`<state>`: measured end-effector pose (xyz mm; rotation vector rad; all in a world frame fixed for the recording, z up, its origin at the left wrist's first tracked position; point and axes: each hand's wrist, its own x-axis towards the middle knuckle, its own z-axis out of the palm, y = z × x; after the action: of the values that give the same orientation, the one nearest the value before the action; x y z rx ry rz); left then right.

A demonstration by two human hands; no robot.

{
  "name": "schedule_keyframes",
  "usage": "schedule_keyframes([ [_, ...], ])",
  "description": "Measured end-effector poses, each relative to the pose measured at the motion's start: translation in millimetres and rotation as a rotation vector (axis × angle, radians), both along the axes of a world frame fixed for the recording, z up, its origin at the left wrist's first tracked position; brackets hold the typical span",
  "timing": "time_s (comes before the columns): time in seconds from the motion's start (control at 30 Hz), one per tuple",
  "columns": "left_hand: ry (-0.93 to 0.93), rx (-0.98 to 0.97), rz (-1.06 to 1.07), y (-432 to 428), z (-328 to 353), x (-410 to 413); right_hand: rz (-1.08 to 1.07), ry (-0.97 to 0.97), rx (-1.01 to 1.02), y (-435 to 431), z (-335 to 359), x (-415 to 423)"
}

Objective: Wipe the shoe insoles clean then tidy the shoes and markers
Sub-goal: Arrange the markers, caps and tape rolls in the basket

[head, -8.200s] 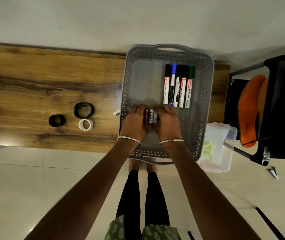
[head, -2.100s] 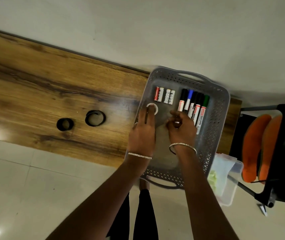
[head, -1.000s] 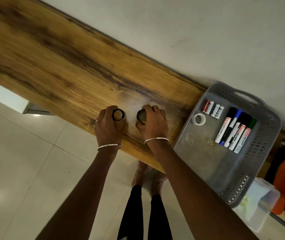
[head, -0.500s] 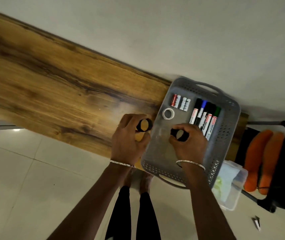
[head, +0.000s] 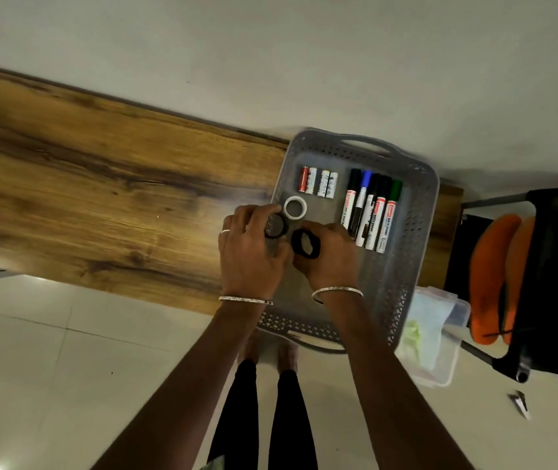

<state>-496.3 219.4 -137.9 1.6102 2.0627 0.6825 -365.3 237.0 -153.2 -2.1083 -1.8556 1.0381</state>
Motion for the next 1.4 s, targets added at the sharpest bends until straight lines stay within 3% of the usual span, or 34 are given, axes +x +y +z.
schedule_keyframes([
  [0.33, -0.021, 0.032, 0.054, 2, -4, -23, 0.025, -0.119, 0.038, 0, -12, -29],
  [0.63, -0.011, -0.001, -0.012, 1, 0, -15, -0.113, 0.061, 0.074, -8, -17, -9],
  [0.77, 0.007, -0.024, -0.107, 3, 0, -8, -0.447, 0.338, 0.047, -2, 2, 7],
  [0.9, 0.103, -0.04, -0.204, 7, -4, 7, -0.531, 0.715, -0.178, 4, 20, 19],
  [1.0, 0.125, -0.035, -0.214, 11, -5, 18, -0.422, 0.538, -0.152, 6, 15, 26],
  [1.2, 0.165, -0.003, -0.276, 22, -16, 23, -0.587, 0.337, -0.069, 15, -5, 32],
  [1.4, 0.251, -0.031, -0.12, 33, -16, 14, -0.567, 0.129, -0.021, 35, -13, 33],
])
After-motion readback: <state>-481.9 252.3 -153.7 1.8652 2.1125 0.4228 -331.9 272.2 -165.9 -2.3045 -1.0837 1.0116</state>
